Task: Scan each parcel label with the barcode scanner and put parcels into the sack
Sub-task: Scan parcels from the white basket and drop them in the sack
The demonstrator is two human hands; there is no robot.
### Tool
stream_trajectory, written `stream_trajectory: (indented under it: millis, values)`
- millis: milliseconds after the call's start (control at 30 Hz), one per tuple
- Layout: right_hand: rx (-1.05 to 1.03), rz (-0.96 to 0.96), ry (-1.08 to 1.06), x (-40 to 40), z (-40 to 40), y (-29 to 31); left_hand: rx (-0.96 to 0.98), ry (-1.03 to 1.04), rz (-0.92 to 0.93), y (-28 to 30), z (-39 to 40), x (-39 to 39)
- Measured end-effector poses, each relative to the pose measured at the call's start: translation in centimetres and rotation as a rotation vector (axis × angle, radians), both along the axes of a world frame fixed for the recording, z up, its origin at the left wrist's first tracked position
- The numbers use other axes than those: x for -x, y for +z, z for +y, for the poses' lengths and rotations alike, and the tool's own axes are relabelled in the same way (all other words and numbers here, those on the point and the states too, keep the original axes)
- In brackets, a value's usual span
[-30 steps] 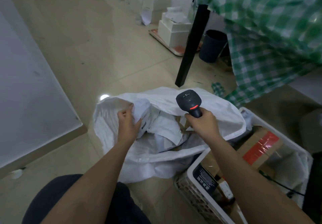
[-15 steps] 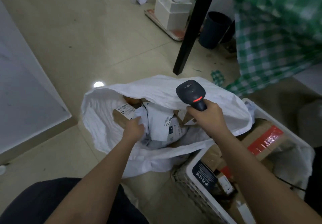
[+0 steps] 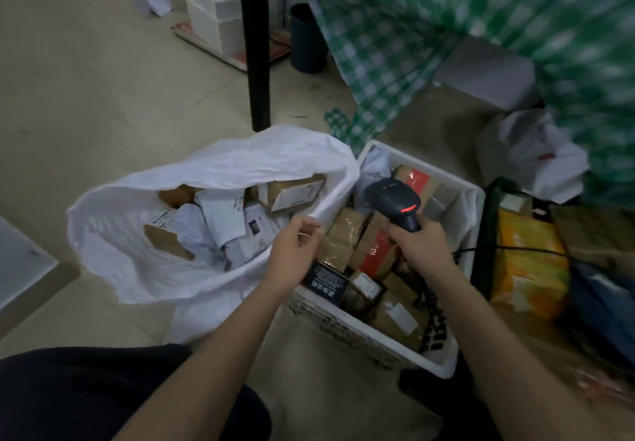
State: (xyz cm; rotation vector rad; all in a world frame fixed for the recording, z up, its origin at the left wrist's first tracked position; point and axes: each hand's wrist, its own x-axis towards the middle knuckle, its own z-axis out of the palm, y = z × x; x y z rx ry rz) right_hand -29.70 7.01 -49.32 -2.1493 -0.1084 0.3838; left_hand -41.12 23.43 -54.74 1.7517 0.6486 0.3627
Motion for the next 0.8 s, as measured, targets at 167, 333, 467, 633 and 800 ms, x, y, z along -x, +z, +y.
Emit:
stream_trajectory:
  millis: [167, 333, 467, 633, 800]
  values:
    - [-0.054, 0.143, -0.08, -0.6, -5.6, -3.0, -0.147, -0.288, 0.205, -3.9, -6.1, -3.7]
    - [-0.117, 0.219, -0.075, -2.0, -6.6, -4.9, -0.459, -0.349, 0.734, -8.4, -7.9, -5.7]
    - [-0.163, 0.252, -0.058, -3.2, -6.6, -6.1, -0.398, -0.327, 0.94, -10.1, -8.8, -6.7]
    - [-0.213, 0.293, -0.083, -4.2, -7.2, -7.1, -0.558, -0.351, 0.947, -12.0, -9.0, -7.5]
    - [-0.227, 0.307, -0.099, -4.6, -7.5, -8.0, -0.414, -0.319, 0.967, -12.5, -8.4, -8.3]
